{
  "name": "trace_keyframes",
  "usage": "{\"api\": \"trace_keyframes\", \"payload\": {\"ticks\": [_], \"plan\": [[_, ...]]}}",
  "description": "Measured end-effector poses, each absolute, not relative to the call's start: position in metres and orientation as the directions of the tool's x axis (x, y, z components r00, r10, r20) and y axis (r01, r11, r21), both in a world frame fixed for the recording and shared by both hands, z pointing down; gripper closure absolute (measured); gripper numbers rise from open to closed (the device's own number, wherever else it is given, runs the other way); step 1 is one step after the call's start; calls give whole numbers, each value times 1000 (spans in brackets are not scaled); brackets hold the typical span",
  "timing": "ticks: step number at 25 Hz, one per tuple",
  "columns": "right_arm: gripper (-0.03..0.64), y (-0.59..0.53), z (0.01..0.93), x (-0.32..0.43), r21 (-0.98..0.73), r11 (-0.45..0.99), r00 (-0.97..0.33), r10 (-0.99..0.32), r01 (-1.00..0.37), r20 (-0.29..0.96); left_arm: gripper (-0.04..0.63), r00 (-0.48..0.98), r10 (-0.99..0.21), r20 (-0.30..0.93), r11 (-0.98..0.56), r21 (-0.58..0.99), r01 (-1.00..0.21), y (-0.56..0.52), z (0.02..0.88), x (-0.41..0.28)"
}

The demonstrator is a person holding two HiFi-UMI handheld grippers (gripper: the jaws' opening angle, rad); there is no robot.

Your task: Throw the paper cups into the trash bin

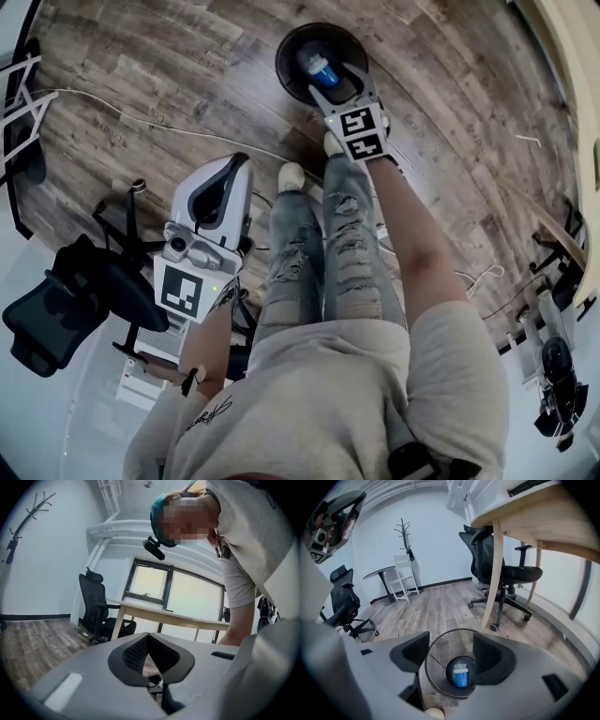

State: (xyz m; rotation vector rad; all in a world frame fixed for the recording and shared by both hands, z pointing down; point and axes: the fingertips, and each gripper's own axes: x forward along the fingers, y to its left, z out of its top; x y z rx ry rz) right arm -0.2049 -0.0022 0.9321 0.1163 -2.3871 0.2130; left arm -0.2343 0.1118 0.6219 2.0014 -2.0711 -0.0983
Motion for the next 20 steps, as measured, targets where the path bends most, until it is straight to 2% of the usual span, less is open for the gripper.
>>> {"api": "trace_keyframes", "payload": {"ticks": [8, 20], "plan": [[348, 0, 854, -201, -119, 982, -790, -46, -149, 612, 594, 15, -990, 138, 15, 208, -978, 112, 590, -229], [348, 11, 745, -193, -139, 982, -861, -37, -124, 508, 594, -16, -992, 127, 40, 194, -980, 110, 547, -229]]}}
